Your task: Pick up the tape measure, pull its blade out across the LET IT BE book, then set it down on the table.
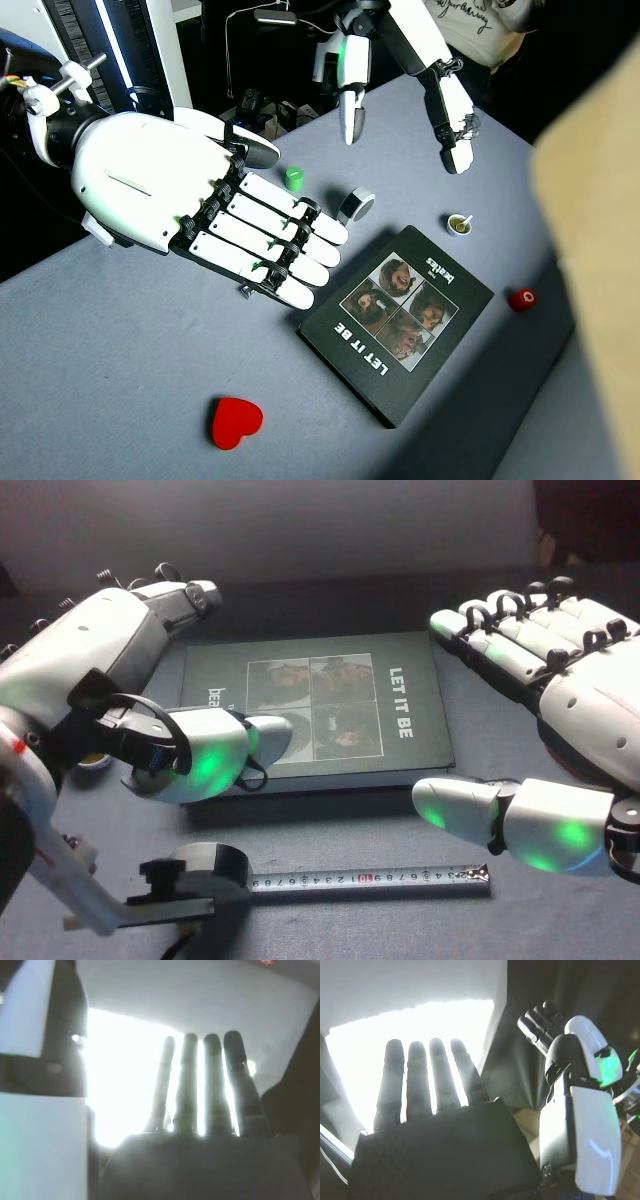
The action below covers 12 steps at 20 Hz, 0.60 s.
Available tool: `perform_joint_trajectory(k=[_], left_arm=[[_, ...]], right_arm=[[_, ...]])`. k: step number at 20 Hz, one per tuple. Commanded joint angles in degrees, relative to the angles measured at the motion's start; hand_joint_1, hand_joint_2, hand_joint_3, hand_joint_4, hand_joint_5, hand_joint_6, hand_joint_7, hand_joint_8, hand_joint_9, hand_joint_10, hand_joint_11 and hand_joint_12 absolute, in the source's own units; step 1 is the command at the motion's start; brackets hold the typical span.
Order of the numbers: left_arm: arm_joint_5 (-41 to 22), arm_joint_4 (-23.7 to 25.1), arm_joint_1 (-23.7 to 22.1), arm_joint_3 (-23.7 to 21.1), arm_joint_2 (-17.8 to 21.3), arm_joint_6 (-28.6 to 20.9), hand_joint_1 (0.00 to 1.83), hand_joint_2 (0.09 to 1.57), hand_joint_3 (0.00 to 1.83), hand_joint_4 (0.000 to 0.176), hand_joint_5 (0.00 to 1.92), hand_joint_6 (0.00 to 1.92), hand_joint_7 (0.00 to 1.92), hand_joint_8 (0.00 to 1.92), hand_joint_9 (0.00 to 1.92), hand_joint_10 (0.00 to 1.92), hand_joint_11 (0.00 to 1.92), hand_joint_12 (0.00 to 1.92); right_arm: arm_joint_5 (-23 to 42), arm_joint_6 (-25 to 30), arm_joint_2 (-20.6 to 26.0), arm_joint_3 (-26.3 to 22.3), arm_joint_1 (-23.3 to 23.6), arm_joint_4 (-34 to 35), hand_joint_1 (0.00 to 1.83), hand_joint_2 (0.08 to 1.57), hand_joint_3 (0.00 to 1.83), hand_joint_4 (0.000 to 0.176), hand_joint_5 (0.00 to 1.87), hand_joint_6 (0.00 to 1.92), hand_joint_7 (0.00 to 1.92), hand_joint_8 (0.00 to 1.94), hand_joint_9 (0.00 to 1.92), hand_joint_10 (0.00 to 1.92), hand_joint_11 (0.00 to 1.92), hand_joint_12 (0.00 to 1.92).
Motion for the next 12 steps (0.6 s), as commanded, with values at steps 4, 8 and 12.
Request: perform_joint_trajectory(k=[4,8,12], left_arm=[[5.76,19.02,10.80,0.77,3.32,-17.05,1.07,0.99,0.00,0.000,0.31,0.01,0.26,0.00,0.20,0.00,0.00,0.68],[4.78,37.61,25.07,4.46,3.84,-35.66,1.12,1.00,0.00,0.000,0.31,0.00,0.27,0.00,0.21,0.00,0.00,0.69],[4.08,50.77,33.00,8.99,3.20,-45.54,1.13,1.03,0.01,0.000,0.29,0.00,0.27,0.00,0.22,0.00,0.00,0.69]], right_arm=[[4.37,0.29,-0.02,-0.11,0.55,-4.27,0.00,1.09,0.00,0.000,0.02,0.00,0.04,0.01,0.03,0.01,0.00,0.39],[5.72,1.41,-0.12,-0.11,-0.28,-4.97,0.03,1.08,0.00,0.000,0.02,0.00,0.04,0.00,0.02,0.00,0.00,0.35],[6.28,2.09,-0.21,-0.13,-0.28,-5.95,0.02,1.09,0.00,0.000,0.05,0.01,0.06,0.00,0.04,0.00,0.00,0.38]])
